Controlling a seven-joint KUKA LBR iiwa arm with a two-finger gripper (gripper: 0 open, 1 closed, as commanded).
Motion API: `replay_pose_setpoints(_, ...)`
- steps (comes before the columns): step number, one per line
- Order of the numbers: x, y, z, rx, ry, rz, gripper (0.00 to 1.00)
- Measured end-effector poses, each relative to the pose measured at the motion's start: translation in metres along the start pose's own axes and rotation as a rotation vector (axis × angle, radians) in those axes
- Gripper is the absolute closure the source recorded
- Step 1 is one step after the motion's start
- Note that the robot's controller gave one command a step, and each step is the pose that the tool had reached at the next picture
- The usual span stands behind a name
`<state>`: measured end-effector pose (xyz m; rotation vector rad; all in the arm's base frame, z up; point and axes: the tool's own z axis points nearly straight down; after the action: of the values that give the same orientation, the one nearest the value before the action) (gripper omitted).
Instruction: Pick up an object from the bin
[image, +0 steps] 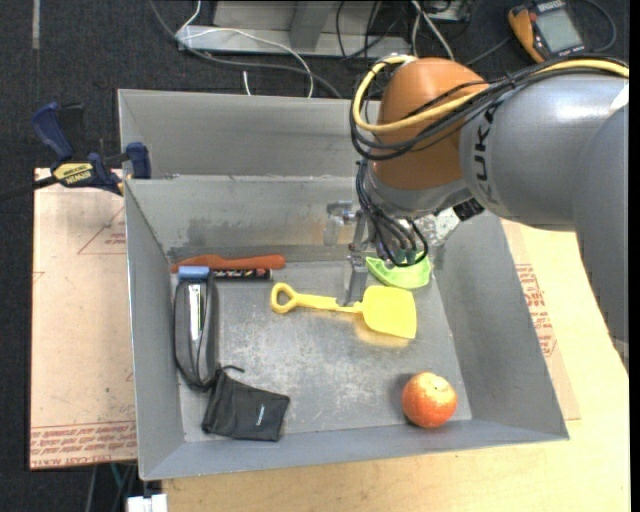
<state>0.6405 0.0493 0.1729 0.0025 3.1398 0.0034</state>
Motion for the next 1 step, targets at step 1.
replay_pose_setpoints(1,0.0,0.0,0.0,0.0,0.0,0.0,0.0)
